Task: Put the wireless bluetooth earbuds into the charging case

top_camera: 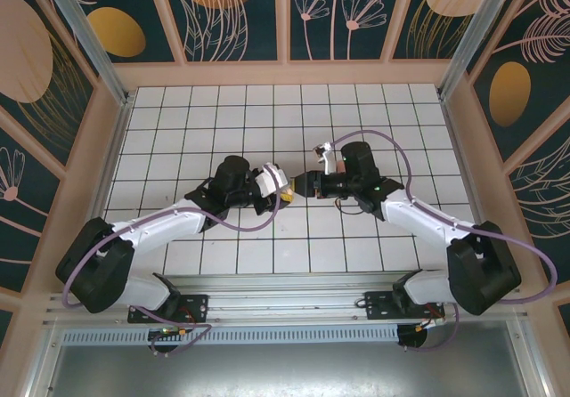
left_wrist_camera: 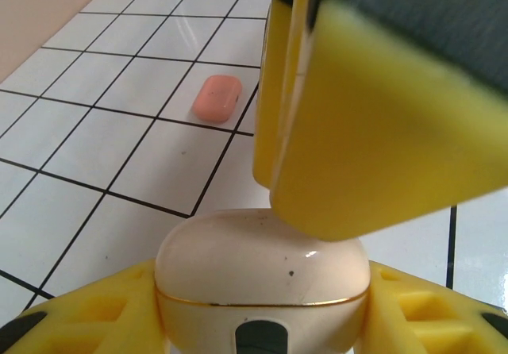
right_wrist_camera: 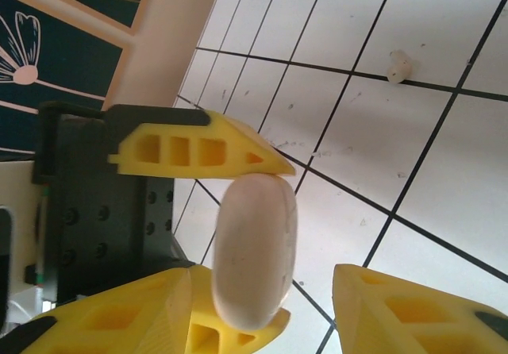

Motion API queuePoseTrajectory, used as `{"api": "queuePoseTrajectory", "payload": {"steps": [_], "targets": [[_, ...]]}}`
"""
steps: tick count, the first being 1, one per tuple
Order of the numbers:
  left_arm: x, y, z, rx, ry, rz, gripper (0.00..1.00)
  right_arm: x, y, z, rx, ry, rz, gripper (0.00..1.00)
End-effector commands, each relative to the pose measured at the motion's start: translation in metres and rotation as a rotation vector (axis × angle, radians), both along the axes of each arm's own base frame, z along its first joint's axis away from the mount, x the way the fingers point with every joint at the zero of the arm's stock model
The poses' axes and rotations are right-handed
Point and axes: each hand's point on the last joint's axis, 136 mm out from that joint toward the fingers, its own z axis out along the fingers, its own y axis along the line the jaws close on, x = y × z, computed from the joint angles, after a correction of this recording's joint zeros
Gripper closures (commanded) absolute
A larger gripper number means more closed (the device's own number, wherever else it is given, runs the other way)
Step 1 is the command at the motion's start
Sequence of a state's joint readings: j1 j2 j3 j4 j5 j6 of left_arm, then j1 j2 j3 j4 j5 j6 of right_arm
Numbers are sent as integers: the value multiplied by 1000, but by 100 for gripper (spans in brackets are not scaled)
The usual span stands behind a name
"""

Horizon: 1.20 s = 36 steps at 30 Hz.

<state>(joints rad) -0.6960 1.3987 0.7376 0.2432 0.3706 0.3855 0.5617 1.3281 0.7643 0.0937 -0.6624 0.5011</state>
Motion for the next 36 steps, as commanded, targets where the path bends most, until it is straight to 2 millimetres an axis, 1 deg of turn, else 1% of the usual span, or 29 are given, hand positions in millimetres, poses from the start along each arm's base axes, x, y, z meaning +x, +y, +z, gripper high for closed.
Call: {"api": "queuePoseTrajectory", "payload": {"steps": [1,13,15,18,19,20,22,23,24,26,27,29,31,32,36], "targets": [[-4,-5,16,-37,-48,-30,73,5,8,9,15,-9,-3,50],[-1,-4,15,-31,-50,-12,73,0,21,6,38,24,44,53],[-1,-4,16,-32,-53,-9,73,0,23,5,36,25,48,57],[0,-4,16,-32,-54,-4,73,0,25,5,34,25,57,72],[0,-3,16,-29,-53,-1,72,-1,24,5,30,22,57,75],[0,-3,14,-24,-47,2,69,0,24,6,26,14,54,77],[2,-3,16,-25,-36,15,59,0,21,5,7,-3,50,79],[3,-3,16,-25,-29,21,50,1,18,5,-5,-20,43,80],[2,-2,16,-21,-23,21,45,2,15,7,-17,-43,34,80],[4,0,18,-19,-16,41,39,4,7,10,-34,-82,14,81],[4,2,20,-18,-14,53,35,6,3,11,-39,-103,4,81],[3,6,23,-16,-14,65,32,7,-7,16,-37,-152,-11,81],[1,9,30,-27,-13,78,30,3,-12,21,-32,-206,3,81],[0,11,33,-31,-9,82,30,7,-21,25,-29,-244,-10,81],[-11,15,44,-31,-4,38,29,1,-32,39,-20,-371,41,82]]}}
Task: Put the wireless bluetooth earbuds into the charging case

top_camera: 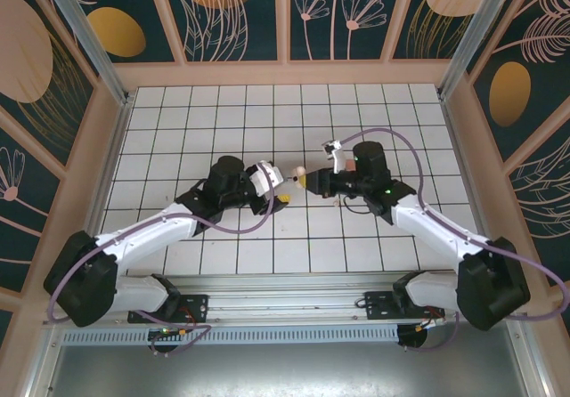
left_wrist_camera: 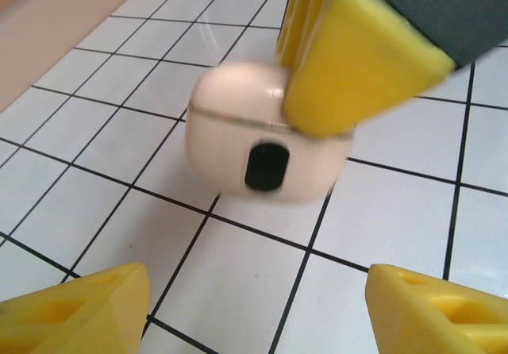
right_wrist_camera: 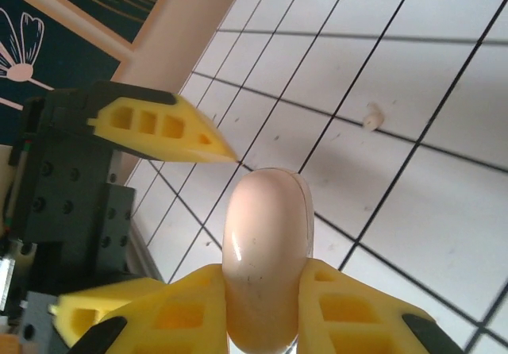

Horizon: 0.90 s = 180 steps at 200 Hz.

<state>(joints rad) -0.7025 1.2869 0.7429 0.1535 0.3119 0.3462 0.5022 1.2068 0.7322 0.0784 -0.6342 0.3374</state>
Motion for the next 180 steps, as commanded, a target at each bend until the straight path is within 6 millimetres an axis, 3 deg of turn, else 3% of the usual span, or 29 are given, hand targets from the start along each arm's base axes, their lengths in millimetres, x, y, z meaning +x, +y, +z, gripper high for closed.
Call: {"api": "queuePoseTrajectory", "payload": {"steps": [1,59,124,180], "targets": [[-9,1,22,-14,2,-43,30,-7,-7,18,-14,-191,82,82],[-39,-8,32,44,3,-266,38,-33,-8,40,-94,-525,293,86],[-55,-12,41,48,-109,-408,45,-82,-7,31,-188,-878,626,87],[-69,-19,36,47,-83,-511,50,-89,5,32,-152,-912,738,88]]}}
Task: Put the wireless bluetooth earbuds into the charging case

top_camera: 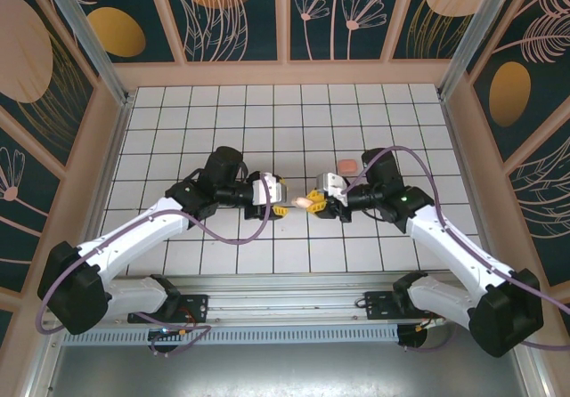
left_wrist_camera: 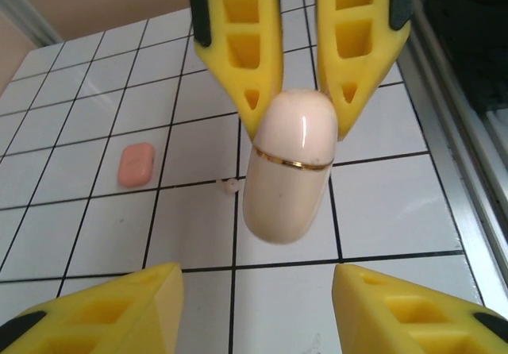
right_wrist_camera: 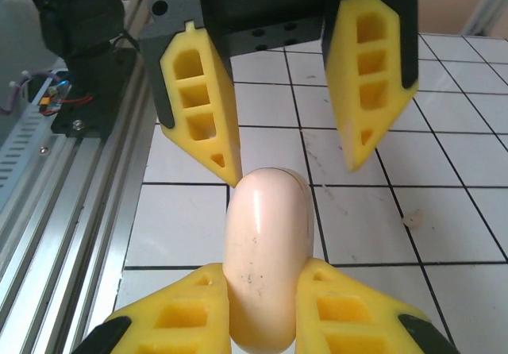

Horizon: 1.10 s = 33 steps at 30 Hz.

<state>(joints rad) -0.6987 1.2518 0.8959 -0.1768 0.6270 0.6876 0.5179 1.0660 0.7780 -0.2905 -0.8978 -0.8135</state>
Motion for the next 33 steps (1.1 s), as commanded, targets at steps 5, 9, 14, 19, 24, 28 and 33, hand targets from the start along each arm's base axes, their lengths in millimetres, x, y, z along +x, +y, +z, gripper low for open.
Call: {"api": "queuePoseTrajectory", "payload": {"steps": [5,9,14,19,24,28,33], "targets": [[-14,-9,5,-15,3,-109,54,-1,14,10,2,-54,115,88],[-15,-9,3,-4,14,-114,64,-4,23,9,-8,-45,146,87],[-16,-9,3,-4,11,-119,74,-1,26,8,-14,-44,154,87],[-14,-7,2,6,-3,-104,85,1,27,12,-4,-59,141,83],[-5,-8,4,-39,-5,-33,89,12,17,24,57,-93,9,65],[-8,-15,10,-176,52,-20,89,3,-3,30,163,-117,-45,55],[-16,-22,14,-306,139,-45,89,-12,-17,41,271,-133,-57,51]]}}
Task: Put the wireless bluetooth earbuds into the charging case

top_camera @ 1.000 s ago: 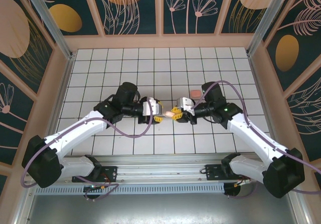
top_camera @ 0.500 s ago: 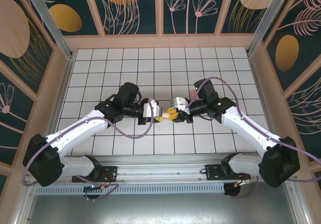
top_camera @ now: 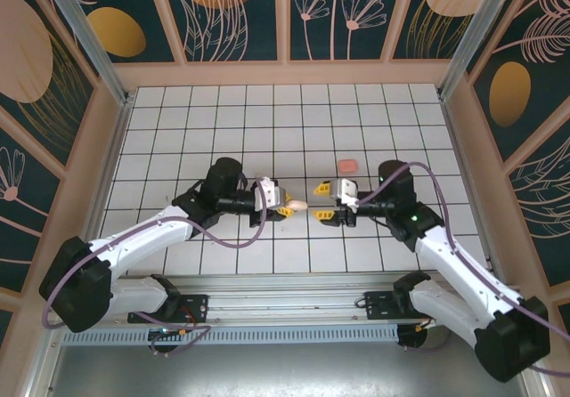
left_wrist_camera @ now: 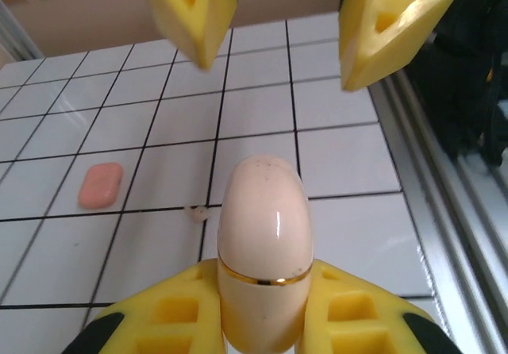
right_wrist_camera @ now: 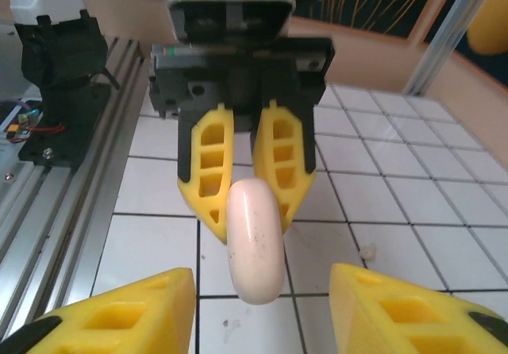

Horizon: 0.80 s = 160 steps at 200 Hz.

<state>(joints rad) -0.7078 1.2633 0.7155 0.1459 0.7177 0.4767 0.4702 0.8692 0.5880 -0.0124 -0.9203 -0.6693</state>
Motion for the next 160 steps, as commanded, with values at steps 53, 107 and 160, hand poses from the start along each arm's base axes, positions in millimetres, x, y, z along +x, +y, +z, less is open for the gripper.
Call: {"api": "queuePoseTrajectory", "payload": {"steps": [53,107,160], "targets": [[-8,-14,36,-220,55,-56,89,-12,6,25,139,56,103,49],[-11,-14,39,-222,49,-73,89,-9,19,24,128,91,158,51],[-13,-13,44,-231,34,-78,89,-9,23,22,110,114,201,62]]}}
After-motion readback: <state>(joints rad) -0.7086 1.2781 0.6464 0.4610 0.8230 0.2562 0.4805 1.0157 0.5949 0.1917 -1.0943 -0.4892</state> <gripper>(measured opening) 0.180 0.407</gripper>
